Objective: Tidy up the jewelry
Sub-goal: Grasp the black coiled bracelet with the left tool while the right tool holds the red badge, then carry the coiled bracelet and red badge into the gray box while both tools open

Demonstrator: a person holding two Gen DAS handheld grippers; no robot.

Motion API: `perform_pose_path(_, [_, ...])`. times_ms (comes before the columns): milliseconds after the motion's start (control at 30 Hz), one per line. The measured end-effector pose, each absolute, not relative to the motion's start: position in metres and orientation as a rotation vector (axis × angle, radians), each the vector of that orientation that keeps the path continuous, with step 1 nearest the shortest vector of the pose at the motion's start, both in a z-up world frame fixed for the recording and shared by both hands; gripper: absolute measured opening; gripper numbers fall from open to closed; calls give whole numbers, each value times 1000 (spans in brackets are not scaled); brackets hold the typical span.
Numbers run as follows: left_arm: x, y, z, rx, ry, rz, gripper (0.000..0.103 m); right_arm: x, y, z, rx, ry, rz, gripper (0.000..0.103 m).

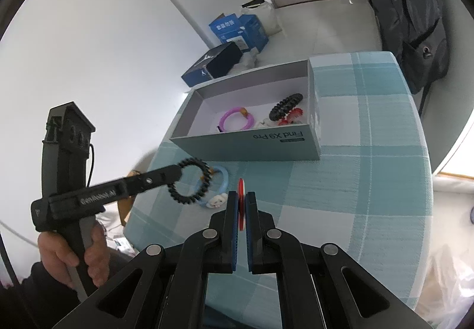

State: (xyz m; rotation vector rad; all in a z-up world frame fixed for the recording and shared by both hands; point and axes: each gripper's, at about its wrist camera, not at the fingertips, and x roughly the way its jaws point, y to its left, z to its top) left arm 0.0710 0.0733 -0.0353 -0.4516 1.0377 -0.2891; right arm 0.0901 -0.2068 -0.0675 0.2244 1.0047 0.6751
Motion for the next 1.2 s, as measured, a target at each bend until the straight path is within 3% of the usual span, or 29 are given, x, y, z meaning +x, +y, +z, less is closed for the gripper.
perform_pose_path(500, [68, 107, -24, -539, 971, -260, 5, 95, -192, -66, 233, 1011, 703, 4])
perform_pose_path(1200, [101, 103, 15, -565, 913, -284, 5, 134, -187, -9, 305, 920, 743, 4])
